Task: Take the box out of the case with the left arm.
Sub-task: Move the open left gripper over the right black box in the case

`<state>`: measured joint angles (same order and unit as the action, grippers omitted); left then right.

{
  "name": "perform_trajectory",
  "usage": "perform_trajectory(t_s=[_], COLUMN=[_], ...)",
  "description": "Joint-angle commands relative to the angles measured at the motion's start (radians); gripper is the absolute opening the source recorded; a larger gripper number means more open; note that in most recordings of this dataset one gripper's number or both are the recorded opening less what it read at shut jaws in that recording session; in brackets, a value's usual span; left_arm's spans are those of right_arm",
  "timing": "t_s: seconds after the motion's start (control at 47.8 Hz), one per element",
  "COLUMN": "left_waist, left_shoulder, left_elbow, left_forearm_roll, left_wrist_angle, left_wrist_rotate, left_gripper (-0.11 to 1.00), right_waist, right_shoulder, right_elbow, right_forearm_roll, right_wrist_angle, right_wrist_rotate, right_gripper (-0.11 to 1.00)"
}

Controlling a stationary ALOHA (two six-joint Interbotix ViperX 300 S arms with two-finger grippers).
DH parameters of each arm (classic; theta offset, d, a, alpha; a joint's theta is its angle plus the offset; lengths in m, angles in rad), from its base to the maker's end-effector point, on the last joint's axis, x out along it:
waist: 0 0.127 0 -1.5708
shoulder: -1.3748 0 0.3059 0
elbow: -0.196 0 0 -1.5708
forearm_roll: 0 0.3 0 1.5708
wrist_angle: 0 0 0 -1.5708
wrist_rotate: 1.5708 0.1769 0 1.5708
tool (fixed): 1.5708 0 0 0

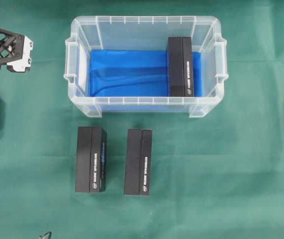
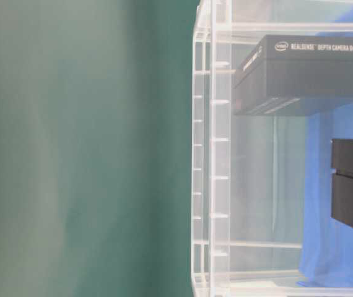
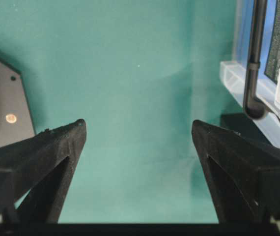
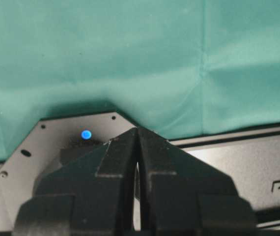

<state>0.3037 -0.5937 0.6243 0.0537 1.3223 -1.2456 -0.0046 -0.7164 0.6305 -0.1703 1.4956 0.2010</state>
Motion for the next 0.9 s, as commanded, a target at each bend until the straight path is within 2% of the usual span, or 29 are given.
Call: perform_trajectory(t_s=[0.0,0.168,0.398,0.88], left_waist=[0.003,0.000,-0.040,-0.114], left_shoulder=[-0.002,0.044,0.195,0.523], left_elbow=[-0.028,-0.077,-0.206,-0.621], left_forearm_roll=[-0.005,-0.009,-0.009,-0.009], left_wrist_angle=[-0.002,-0.002,-0.002,0.054], left_wrist_rotate=[-0.003,-0.002,0.000,-0.011], left_gripper=[0.84,0.84,0.84,0.84], right_waist=[-0.002,-0.002,-0.002,-0.002], right_shoulder=[0.000,0.000,0.000,0.000], right_elbow=[-0.011,-0.011,-0.009,0.000], right_forearm_roll=[-0.003,-0.003,-0.003,-0.003], right_wrist_angle=[-0.005,-0.005,-0.005,-0.005], right_wrist_rotate=[0.002,0.000,0.002,0.002], right_gripper=[0.00,0.00,0.00,0.00])
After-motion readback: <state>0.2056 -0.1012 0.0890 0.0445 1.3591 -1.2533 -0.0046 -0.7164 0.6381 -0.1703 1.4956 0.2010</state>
